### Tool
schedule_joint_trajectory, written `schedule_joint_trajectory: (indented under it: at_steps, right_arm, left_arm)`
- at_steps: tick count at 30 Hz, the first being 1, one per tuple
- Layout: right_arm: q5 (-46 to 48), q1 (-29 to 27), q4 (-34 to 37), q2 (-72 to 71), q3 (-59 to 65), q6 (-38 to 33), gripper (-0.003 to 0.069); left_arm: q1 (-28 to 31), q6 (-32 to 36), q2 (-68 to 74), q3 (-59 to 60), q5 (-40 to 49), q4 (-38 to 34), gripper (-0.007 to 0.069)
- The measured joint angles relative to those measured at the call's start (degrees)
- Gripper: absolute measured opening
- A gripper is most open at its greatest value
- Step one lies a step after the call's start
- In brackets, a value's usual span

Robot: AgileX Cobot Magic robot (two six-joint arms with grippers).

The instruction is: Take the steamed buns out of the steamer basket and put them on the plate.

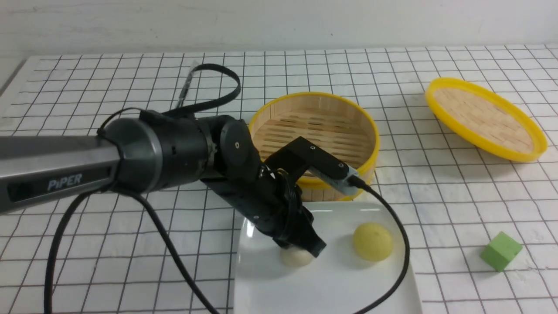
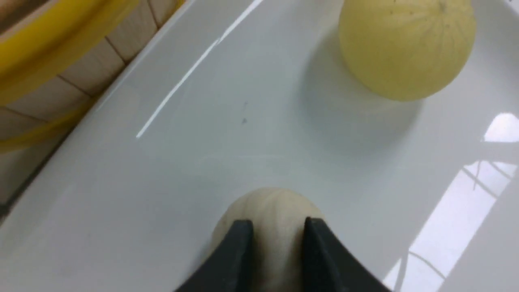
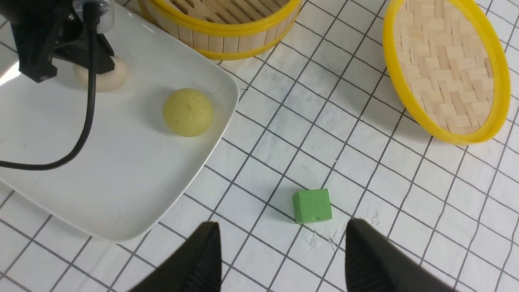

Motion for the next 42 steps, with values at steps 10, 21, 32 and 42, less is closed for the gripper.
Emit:
schedule_joint_trajectory:
  at_steps: [10, 21, 32, 42]
  right_arm:
    - [0.0, 0.0, 0.0, 0.0, 0.0, 0.0, 0.0418]
    - [-0.5, 0.0, 0.0, 0.0, 0.0, 0.0, 0.0418]
    - [-11.9, 0.0, 0.0, -2.4, 0.0, 0.0, 0.0418]
    - [-17.6, 0.0, -8.2, -14.9, 0.0, 3.6, 0.0418]
  left_arm:
    - [0.0, -3.2, 0.1, -4.8, 5.4, 1.7, 0.0542]
    - [0.0, -20.5, -6.9, -25.3, 19.9, 28.9, 0.0554]
    - [0.0, -43.0, -23.4, -30.1, 25.0, 52.6, 0.0554]
    - [0.0, -43.7, -37.0, -26.5, 29.1, 50.9, 0.0544]
